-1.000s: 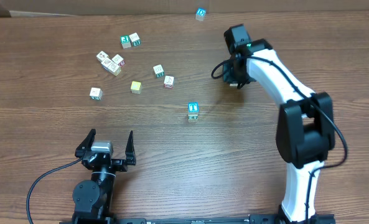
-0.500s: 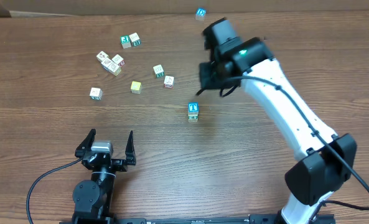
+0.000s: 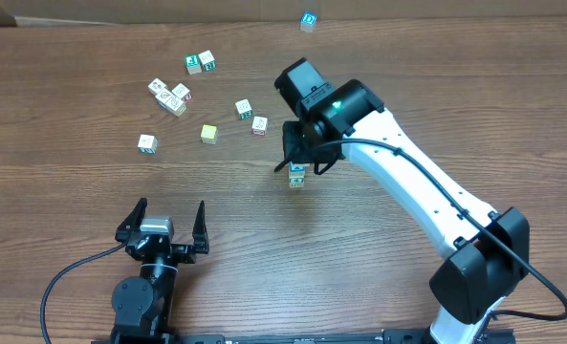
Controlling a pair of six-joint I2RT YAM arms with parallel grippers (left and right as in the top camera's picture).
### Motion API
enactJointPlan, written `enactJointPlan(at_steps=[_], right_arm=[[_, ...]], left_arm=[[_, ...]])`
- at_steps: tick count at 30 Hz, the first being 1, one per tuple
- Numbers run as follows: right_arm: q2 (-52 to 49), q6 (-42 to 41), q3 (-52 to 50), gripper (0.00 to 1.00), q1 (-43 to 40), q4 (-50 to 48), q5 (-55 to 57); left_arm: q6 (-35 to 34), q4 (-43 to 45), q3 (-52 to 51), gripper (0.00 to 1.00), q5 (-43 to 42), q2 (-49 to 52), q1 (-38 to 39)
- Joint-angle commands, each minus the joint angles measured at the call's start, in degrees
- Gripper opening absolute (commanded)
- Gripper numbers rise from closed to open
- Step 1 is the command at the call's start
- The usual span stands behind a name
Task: Form a tower
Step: 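Lift the pineapple block and carry it back over the stack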
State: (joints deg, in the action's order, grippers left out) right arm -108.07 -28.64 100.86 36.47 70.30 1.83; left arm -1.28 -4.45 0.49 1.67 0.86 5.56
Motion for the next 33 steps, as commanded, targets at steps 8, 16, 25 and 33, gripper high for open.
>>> enactJointPlan(at_steps=[8,16,25,33], right_arm=[[-0.35,-1.86,-0.98,0.18,2.86,-1.90,6.10],[-0.50,-2.86,-5.05,0.18,2.84,-6.23,6.12],[-1.07,-2.84,-7.69,0.18,2.84,-9.38,7.82],[-3.10,-2.93,-7.69,0.19,2.84,-9.49,8.66]], left_arm=[[0.90,0.11,-0.20,0.99,-0.46,-0.59,-0.39],[0.90,0.11,-0.20,0.99,-0.46,-0.61,-0.39],[0.90,0.13,-0.20,0.99,-0.46,-0.59,-0.39],[0.92,0.11,-0.20,1.00,-0.46,-0.61,-0.39]])
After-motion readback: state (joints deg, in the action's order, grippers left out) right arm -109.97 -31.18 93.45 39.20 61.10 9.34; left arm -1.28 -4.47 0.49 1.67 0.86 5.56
